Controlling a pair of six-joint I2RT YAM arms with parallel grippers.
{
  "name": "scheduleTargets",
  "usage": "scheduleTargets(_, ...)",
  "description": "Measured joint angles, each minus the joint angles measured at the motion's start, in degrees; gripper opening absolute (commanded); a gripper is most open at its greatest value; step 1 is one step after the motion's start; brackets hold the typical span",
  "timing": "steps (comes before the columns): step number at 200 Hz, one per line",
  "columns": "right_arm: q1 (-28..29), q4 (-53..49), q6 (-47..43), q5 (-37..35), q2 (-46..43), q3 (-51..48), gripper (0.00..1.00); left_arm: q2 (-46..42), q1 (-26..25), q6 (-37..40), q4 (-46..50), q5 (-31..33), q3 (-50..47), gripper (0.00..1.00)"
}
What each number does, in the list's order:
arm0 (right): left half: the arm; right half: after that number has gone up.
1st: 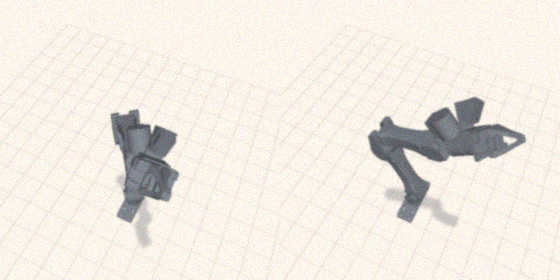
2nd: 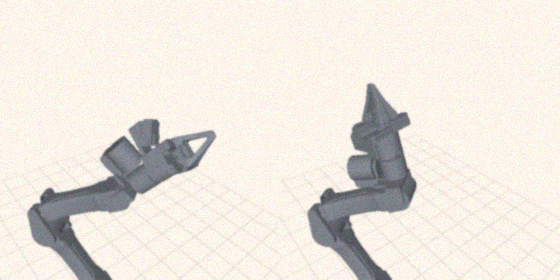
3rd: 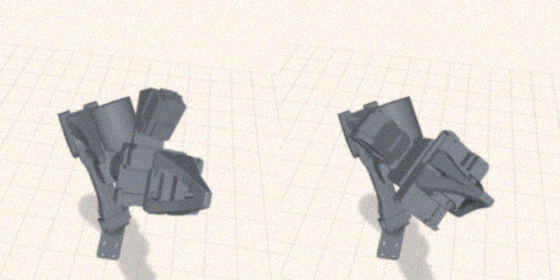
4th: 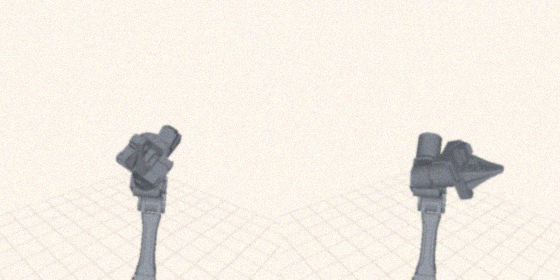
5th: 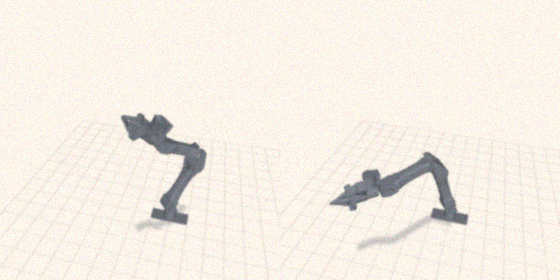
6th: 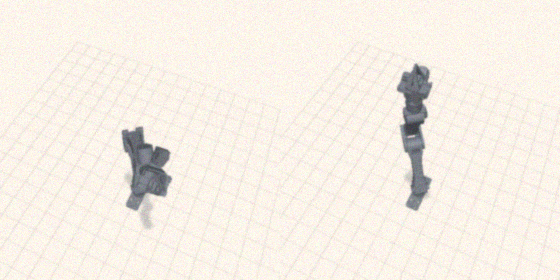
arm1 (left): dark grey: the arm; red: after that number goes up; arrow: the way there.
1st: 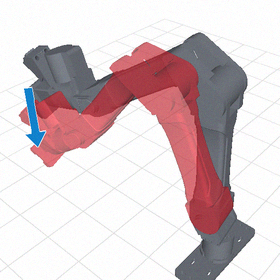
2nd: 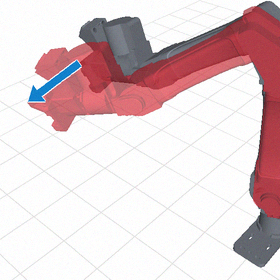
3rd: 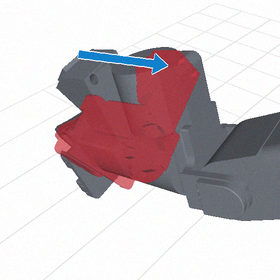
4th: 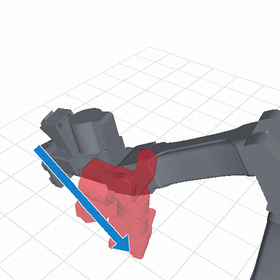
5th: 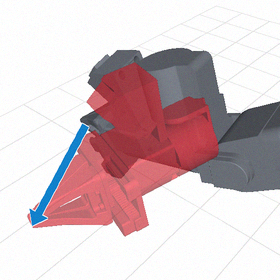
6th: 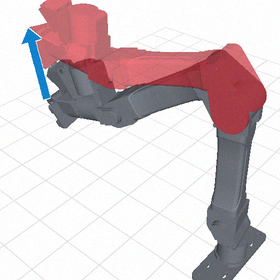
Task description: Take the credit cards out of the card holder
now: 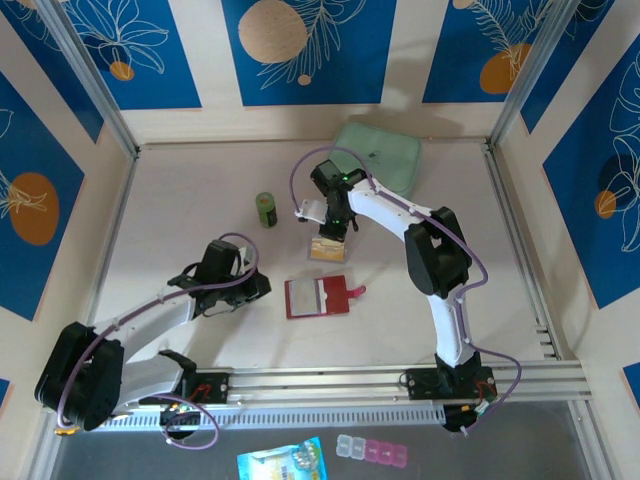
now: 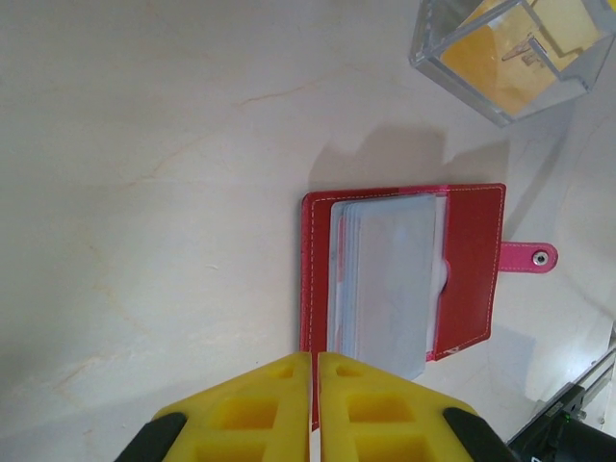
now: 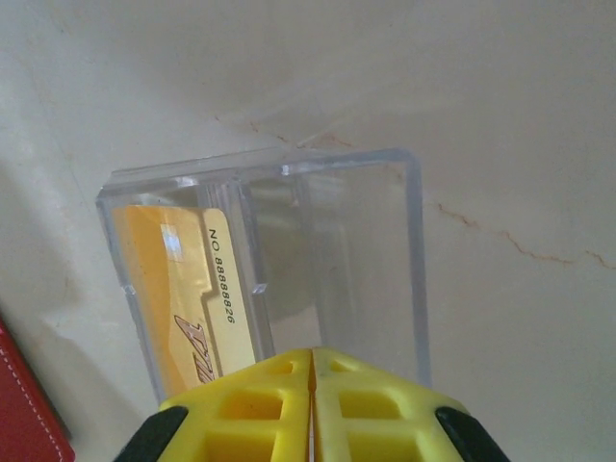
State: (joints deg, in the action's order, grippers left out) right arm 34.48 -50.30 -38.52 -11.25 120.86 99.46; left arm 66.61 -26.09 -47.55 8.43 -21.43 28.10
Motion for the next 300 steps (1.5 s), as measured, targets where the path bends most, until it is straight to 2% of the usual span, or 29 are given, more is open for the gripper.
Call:
scheduleTargets(55, 0.2, 0.7, 0.7, -1.9, -0.2, -0.1, 0.17, 0.0, 0.0, 0.0, -0.2, -0.3, 0.0, 0.12)
scheduleTargets(96, 0.3, 0.7, 6.5, -2.3, -2.2, -1.0, 0.18, 1.8, 0.0, -0.1, -0.8, -1.1, 0.0, 0.11)
scheduleTargets(130, 1.1, 1.9, 19.1, 0.1, -8.9, -7.5, 0.17, 3.1, 0.0, -0.2, -2.4, -1.5, 0.0, 0.12)
scheduleTargets(173, 1.1, 7.1, 43.6, 4.7, -16.1, -20.0, 0.16, 6.0, -1.1, -0.6, -3.8, -2.2, 0.0, 0.13)
scheduleTargets(208, 0.3, 12.8, 58.2, 7.3, -17.8, -29.9, 0.23, 8.3, -2.5, -0.7, -5.2, -2.5, 0.8, 0.14)
scheduleTargets(248, -1.2, 18.9, 66.7, 7.6, -18.1, -34.6, 0.23, 9.7, -3.4, -1.7, -6.4, -2.6, 1.1, 0.14)
scheduleTargets(300, -2.8, 24.2, 70.7, 6.6, -18.0, -34.6, 0.23, 9.7, -3.9, -2.1, -6.8, -2.6, 1.1, 0.14)
